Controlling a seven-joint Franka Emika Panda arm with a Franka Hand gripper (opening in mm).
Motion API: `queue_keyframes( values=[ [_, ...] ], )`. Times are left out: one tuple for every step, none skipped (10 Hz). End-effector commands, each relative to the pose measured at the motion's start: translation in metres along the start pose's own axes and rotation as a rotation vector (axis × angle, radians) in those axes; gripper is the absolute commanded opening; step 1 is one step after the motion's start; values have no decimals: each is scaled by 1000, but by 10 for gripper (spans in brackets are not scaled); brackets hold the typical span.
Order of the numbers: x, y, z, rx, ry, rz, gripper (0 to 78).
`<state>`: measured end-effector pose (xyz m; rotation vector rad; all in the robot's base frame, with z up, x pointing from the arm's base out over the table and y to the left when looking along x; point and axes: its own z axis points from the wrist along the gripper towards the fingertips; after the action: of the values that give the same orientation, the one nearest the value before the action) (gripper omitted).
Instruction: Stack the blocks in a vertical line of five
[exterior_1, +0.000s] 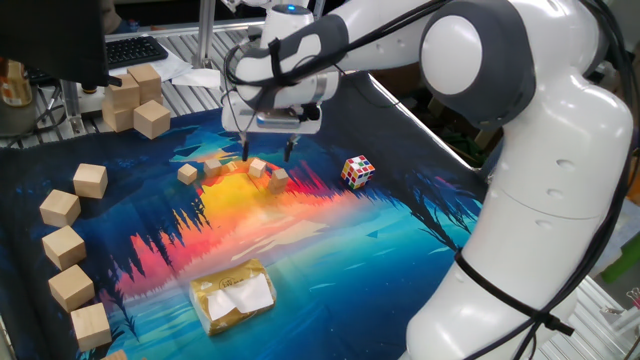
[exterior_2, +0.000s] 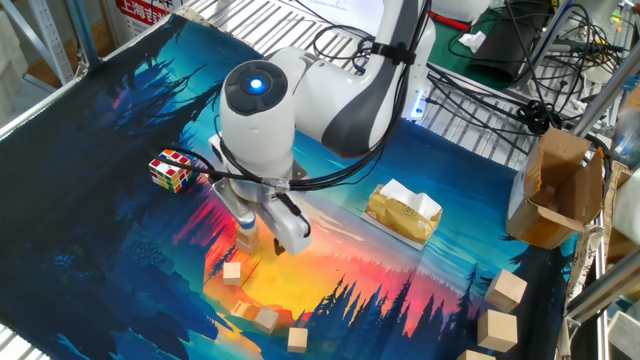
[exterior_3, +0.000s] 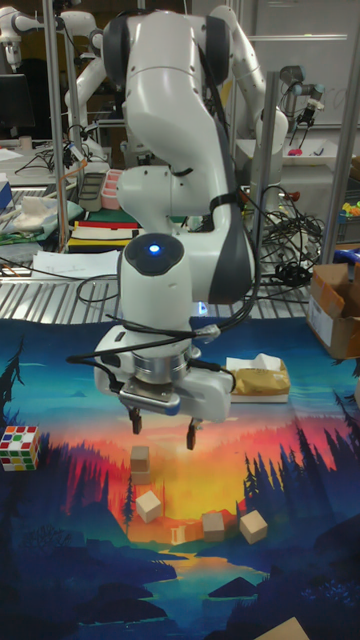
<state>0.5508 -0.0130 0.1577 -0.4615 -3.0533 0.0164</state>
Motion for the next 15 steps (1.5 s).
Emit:
queue_keyframes(
  values=[
    [-9, 31, -13, -63, 27, 309, 775],
    [-8, 37, -12, -55, 22, 328, 775],
    [-6, 41, -12, -50, 19, 338, 775],
    [-6, 42, -11, -52, 16, 344, 775],
    [-7, 42, -10, -53, 14, 347, 775],
    [-7, 43, -9, -53, 15, 354, 775],
    [-7, 42, -9, -54, 16, 358, 775],
    [-7, 42, -9, -46, 11, 355, 775],
    [-7, 42, -9, -43, 9, 355, 775],
    [-7, 43, -8, -31, 6, 365, 775],
    [-7, 43, -8, -27, 2, 365, 775],
    [-7, 43, -8, -19, -7, 354, 775],
    [-7, 43, -8, -15, -25, 328, 775],
    [-7, 43, -8, -13, -30, 323, 775],
    [-7, 43, -8, -23, -56, 347, 775]
  ],
)
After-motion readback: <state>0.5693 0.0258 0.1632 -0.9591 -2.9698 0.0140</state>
